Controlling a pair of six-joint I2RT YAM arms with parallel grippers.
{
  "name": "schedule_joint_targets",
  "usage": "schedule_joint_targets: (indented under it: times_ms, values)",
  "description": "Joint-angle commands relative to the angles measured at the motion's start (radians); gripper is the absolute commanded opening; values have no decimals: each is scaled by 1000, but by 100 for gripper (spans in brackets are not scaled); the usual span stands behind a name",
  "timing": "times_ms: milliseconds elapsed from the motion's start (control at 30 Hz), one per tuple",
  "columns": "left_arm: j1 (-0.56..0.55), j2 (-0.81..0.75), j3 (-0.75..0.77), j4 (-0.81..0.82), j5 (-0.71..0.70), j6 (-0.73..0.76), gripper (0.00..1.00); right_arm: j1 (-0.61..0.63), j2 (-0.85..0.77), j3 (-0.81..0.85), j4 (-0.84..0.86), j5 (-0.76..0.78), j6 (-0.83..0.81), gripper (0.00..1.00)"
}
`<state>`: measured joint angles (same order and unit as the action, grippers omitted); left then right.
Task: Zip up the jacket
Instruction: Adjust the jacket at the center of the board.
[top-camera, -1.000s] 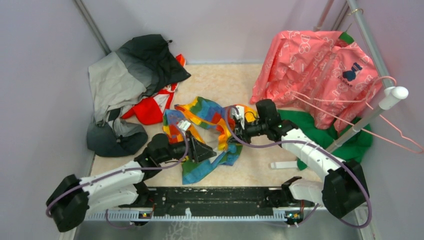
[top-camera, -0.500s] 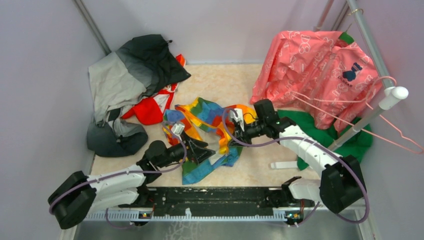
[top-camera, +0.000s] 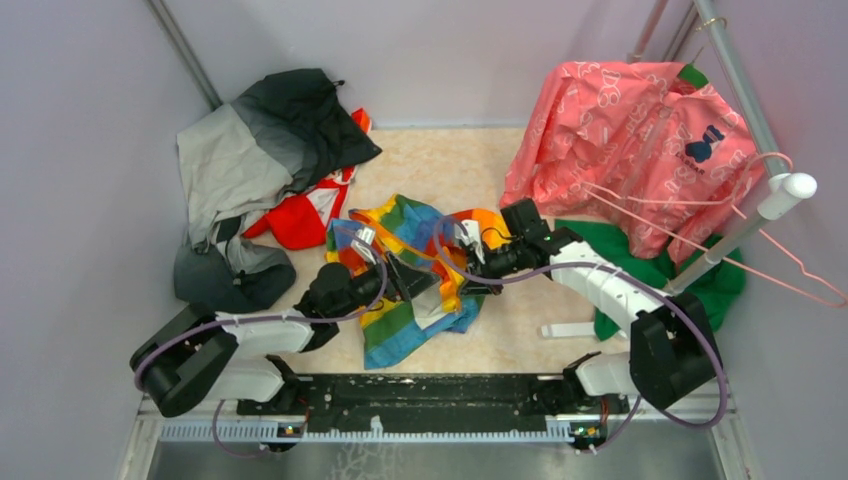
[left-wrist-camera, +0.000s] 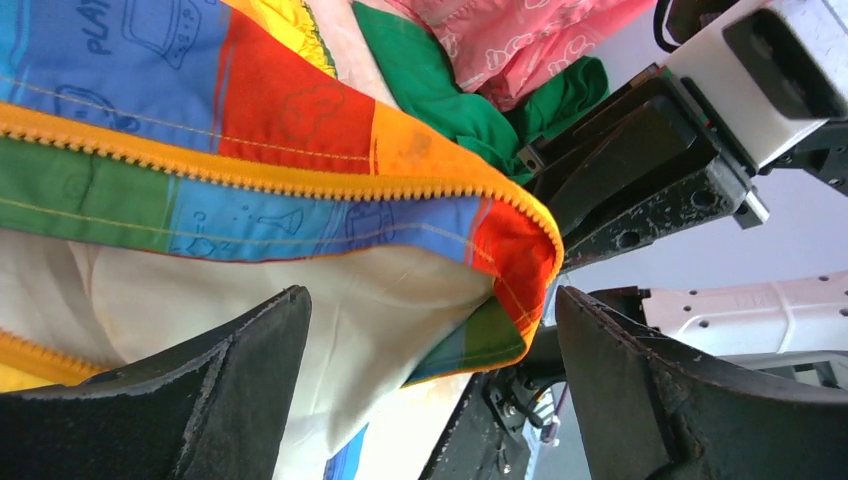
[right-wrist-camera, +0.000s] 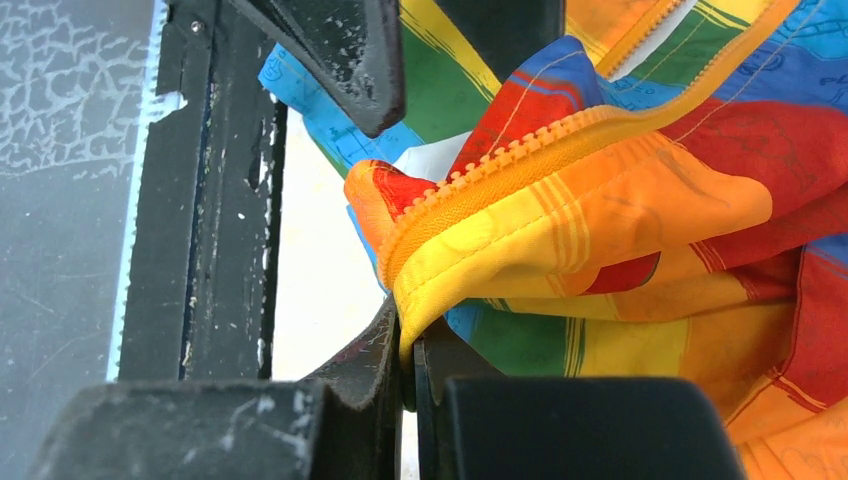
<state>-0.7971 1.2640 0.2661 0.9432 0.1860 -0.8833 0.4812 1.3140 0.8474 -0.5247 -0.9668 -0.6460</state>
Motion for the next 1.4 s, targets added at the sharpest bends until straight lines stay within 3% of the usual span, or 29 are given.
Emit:
schedule_joint_targets:
  times_ms: [0, 167, 500, 667, 800, 933, 1100, 1233, 1367]
  values:
    - [6, 51, 50, 83, -14, -54, 96, -4, 15, 58, -15, -23, -37, 4]
    - [23, 114, 101, 74, 4, -53, 95, -4, 35, 65, -31, -14, -46, 6]
    - [76, 264, 177, 137, 102, -100, 71, -4, 39, 61, -4, 45, -25, 9]
    - [102, 343, 205, 228, 166, -114, 50, -4, 42, 60, 7, 76, -14, 10]
    - [123, 426, 238, 347, 242, -124, 25, -4, 46, 57, 38, 142, 21, 10]
    - [148, 518, 303, 460, 315, -135, 12, -5, 46, 63, 48, 222, 36, 12]
    - [178, 558, 351, 443, 310, -89, 15, -18, 38, 74, 43, 332, 43, 14]
    - [192, 489, 352, 338, 274, 1, 37, -30, 40, 86, 34, 424, 46, 14]
    - [190, 353, 326, 163, 232, 130, 51, -45, 46, 95, 36, 518, 52, 14]
